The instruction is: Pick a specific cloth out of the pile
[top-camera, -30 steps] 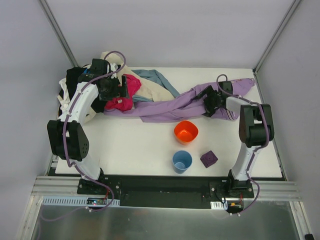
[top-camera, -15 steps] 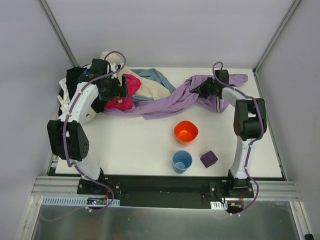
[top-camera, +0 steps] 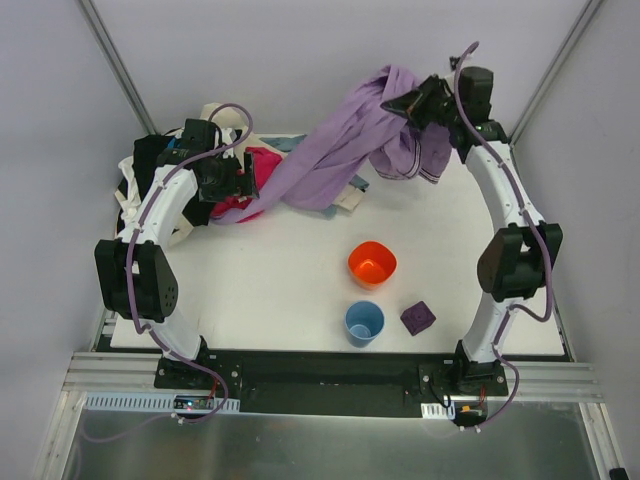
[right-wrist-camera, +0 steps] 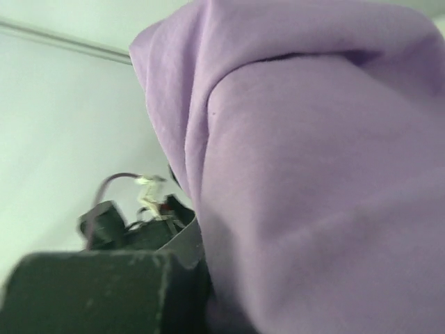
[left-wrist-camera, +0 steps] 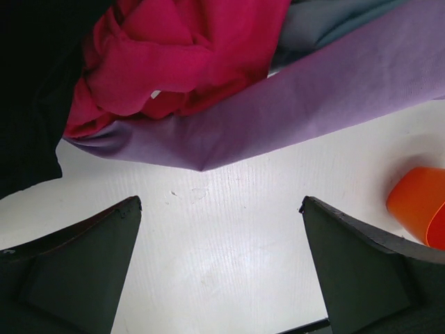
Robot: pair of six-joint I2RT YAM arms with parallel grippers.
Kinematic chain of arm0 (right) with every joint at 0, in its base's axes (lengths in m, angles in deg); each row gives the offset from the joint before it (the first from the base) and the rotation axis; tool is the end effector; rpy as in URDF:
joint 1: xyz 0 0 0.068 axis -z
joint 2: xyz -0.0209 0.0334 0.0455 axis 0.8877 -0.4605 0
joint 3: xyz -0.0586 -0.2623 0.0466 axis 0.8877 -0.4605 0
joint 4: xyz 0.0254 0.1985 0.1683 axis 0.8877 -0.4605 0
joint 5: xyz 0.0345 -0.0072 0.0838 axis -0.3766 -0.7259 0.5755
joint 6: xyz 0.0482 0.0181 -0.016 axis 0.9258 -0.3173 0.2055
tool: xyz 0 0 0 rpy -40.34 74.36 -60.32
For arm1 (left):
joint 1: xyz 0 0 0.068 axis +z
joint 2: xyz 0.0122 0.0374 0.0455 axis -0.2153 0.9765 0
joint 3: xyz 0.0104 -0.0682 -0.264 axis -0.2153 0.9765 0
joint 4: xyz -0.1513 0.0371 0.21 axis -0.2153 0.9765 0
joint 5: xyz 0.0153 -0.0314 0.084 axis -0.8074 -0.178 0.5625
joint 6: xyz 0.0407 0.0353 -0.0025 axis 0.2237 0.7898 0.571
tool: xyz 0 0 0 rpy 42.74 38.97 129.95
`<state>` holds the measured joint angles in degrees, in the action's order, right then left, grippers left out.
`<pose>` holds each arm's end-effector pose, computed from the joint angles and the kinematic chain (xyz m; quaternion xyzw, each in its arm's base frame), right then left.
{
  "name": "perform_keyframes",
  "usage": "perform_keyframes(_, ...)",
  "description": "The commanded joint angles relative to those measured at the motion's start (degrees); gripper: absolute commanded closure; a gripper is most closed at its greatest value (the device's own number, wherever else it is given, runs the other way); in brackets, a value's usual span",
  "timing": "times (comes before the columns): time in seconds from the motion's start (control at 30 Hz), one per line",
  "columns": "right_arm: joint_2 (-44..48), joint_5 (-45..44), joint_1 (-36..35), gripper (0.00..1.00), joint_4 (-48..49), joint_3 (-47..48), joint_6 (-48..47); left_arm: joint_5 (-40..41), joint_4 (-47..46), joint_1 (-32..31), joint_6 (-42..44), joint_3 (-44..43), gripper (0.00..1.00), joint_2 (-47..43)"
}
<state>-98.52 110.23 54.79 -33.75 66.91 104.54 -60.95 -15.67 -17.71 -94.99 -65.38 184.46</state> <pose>0.4474 0.0818 0.3896 0.0217 0.7578 0.4585 0.4637 0.3671 -0.0430 0.3162 0.0220 0.9257 -0.1601 0.3419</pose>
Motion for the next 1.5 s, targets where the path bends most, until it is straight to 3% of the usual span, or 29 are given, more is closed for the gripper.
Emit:
perform_keyframes(0.0,5.9,3.7,0.7,1.00,4.3,12.9,2.2,0.3,-0.7,-0.3,0.5,0.7,0.02,-2.9)
perform_keyframes(0.3,1.2,4.5,5.9,1.00,5.7,36.4,13.0,0.5,-0.9,-0.3,0.4,1.2,0.02,-2.9)
perform_keyframes(0.53,5.3,-0.6,12.3,1.00,9.4,35.8,16.7,0.1,-1.0,-0.3,0.3,1.5,0.02,-2.8)
perform_keyframes(0.73,7.0,0.4,15.6,0.99,12.6,35.8,21.0,-2.2,-2.2,-0.3,-1.0,0.6,0.02,-1.8)
perform_keyframes(0.87,8.2,3.1,16.3,1.00,14.1,32.9,22.1,-8.7,-2.3,-0.6,-4.0,-6.9,0.02,1.8)
perform_keyframes(1.03,11.6,6.4,17.0,1.00,17.8,24.5,23.2,-11.6,-2.7,-1.8,-9.1,-25.4,0.05,8.7)
perform_keyframes(1.13,13.1,7.8,17.4,1.00,19.8,19.9,23.9,-14.9,-3.2,-3.3,-13.0,-37.0,0.13,16.7)
perform_keyframes(1.27,15.3,9.3,17.5,0.99,22.4,15.3,24.7,-19.0,-3.7,-7.0,-18.5,-53.6,0.34,30.6)
perform_keyframes(1.33,16.4,9.6,17.5,1.00,22.8,12.9,24.7,-20.7,-5.5,-9.0,-21.1,-58.7,0.53,35.9)
perform_keyframes(1.4,17.4,9.9,17.5,1.00,23.6,11.0,24.7,-22.6,-9.4,-10.9,-23.5,-58.5,0.73,39.0)
perform_keyframes(1.47,18.0,10.7,17.6,1.00,23.9,9.8,24.7,-23.8,-13.0,-12.7,-24.7,-56.5,0.86,41.0)
